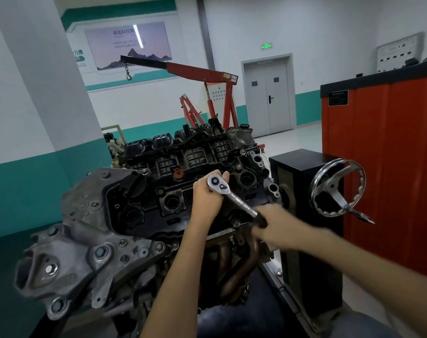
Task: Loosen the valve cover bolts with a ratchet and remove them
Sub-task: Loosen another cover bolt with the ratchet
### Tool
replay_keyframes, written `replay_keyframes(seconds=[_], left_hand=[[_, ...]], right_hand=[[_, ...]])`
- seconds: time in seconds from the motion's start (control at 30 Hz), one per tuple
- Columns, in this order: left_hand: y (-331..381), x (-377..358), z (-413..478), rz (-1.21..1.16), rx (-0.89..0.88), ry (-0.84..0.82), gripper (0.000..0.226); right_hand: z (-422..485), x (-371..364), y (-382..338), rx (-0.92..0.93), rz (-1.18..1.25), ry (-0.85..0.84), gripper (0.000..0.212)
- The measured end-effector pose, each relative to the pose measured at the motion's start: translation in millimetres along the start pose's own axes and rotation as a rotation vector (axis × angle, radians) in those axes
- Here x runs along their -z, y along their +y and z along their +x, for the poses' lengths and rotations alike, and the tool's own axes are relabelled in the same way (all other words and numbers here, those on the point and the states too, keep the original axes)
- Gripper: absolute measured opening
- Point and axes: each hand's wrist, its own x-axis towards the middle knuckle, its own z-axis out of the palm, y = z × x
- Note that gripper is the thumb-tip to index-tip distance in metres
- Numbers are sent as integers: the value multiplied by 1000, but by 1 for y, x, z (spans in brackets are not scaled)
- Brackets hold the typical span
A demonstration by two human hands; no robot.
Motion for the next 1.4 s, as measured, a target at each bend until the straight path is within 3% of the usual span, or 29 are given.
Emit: replay_keyframes(seconds=[0.13, 0.2, 0.27, 0.43, 0.57, 0.7, 0.83, 0.93, 1.0, 1.27, 1.4], left_hand=[[2, 3, 3, -8, -8, -67, 50], [2, 3, -1, -66, -9, -32, 48], [0, 3, -7, -117, -8, 21, 45], [6, -13, -6, -178, 41, 186, 47], [5, -13, -3, -79, 33, 163, 49], [-1, -3, -2, -43, 33, 58, 52], [1, 3, 2, -14, 3, -53, 57], [3, 3, 1, -31, 17, -54, 56], [1, 2, -2, -70, 18, 0, 51], [8, -12, -3, -96, 7, 125, 50], [4, -8, -2, -35, 50, 106, 49]], right_hand=[[26, 65, 4, 85, -417, 56, 30], [29, 66, 2, 98, -472, 93, 22], [20, 45, 2, 62, -345, 112, 14], [-23, -54, -17, -64, 287, 235, 9], [-23, -99, -47, -97, 615, 247, 7], [-17, -58, -21, -20, 258, 181, 4], [-1, 26, 5, 78, -68, -50, 14], [18, 67, 5, 158, -352, -26, 19], [21, 64, 4, 153, -380, 28, 21], [-20, -79, -28, -63, 428, 300, 17], [-16, -92, -40, -71, 481, 276, 21]])
